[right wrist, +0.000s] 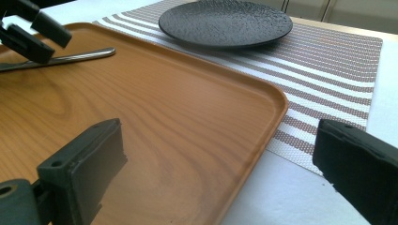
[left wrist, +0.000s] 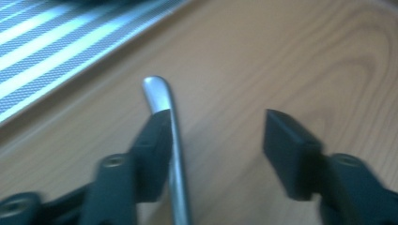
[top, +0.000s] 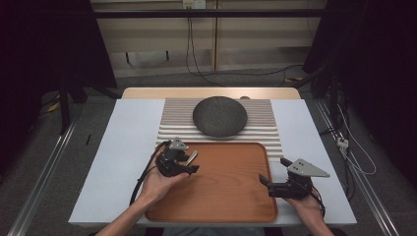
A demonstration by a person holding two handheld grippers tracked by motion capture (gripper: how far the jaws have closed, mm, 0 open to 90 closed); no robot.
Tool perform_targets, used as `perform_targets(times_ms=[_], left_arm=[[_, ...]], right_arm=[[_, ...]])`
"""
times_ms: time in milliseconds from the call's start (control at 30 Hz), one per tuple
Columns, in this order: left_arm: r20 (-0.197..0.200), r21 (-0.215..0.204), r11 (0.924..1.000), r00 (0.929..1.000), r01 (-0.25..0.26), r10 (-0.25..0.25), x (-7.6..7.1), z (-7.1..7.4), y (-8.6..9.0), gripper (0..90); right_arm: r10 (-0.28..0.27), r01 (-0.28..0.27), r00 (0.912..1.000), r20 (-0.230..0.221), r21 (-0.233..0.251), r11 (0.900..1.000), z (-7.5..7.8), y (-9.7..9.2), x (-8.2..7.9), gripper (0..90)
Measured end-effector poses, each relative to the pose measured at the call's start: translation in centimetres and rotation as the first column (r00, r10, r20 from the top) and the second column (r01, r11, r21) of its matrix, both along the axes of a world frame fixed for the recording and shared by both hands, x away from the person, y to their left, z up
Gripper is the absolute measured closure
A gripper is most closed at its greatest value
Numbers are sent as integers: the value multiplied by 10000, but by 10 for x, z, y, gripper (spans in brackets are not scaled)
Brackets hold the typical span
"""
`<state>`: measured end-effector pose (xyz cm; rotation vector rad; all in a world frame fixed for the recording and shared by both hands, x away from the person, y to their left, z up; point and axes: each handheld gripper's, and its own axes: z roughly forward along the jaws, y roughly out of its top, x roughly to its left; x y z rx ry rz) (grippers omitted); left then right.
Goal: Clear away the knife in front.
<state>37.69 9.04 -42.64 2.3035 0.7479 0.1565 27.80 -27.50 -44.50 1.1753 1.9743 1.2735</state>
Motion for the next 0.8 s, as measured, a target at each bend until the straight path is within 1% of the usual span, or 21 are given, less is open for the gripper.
perform_targets(times_ms=[33,67,100,133,200,233,267,300,367,433,500,600,667,700,800], left_arm=[[-42,90,10000,10000,33,-33,-1,-1,-1,591],[-63,198,9998,10000,-7,9,-2,-3,-2,640],[-157,258,9996,9999,68,-64,-2,-5,-3,684],[-184,257,9996,9998,66,-61,-2,-7,-3,755],[-204,458,9989,9998,-58,67,-2,-9,-1,821],[-218,469,9988,9997,-102,113,-1,-11,0,870],[-311,428,9990,9994,-126,140,0,-12,1,888],[-378,360,9993,9992,-93,107,0,-12,1,900],[-236,510,9987,9997,-94,107,0,-12,1,900],[-230,552,9985,9997,-64,76,1,-12,2,900],[-211,613,9980,9996,-158,171,1,-11,2,900],[-95,830,9962,9996,-270,278,3,-10,7,900],[-166,738,9968,9994,-299,312,3,-11,9,900],[-94,821,9962,9995,-304,313,3,-10,10,900],[-185,945,9948,9991,-375,394,3,-9,10,900]], right_arm=[[10,-10,10000,-8,-1,10000,0,0,0,24],[14,-14,10000,-6,-6,10000,0,0,1,24],[14,-14,10000,1,-36,10000,0,1,1,23],[49,-49,10000,27,-55,10000,1,1,1,24],[78,-78,10000,24,-71,9999,1,3,0,24],[106,-106,9999,45,-65,9999,1,4,0,23],[123,-123,9999,53,-83,9999,1,4,0,23],[115,-115,9999,44,-74,9999,1,4,0,24],[94,-94,10000,14,-67,9999,1,4,1,23],[85,-85,10000,0,-80,9999,1,5,2,24],[108,-108,9999,-6,-77,9999,1,5,2,24],[114,-113,9999,35,-89,9999,1,5,1,24],[100,-100,9999,45,-84,9999,1,4,1,23],[92,-91,9999,42,-78,9999,1,4,1,24],[105,-104,9999,33,-89,9999,1,5,2,23]])
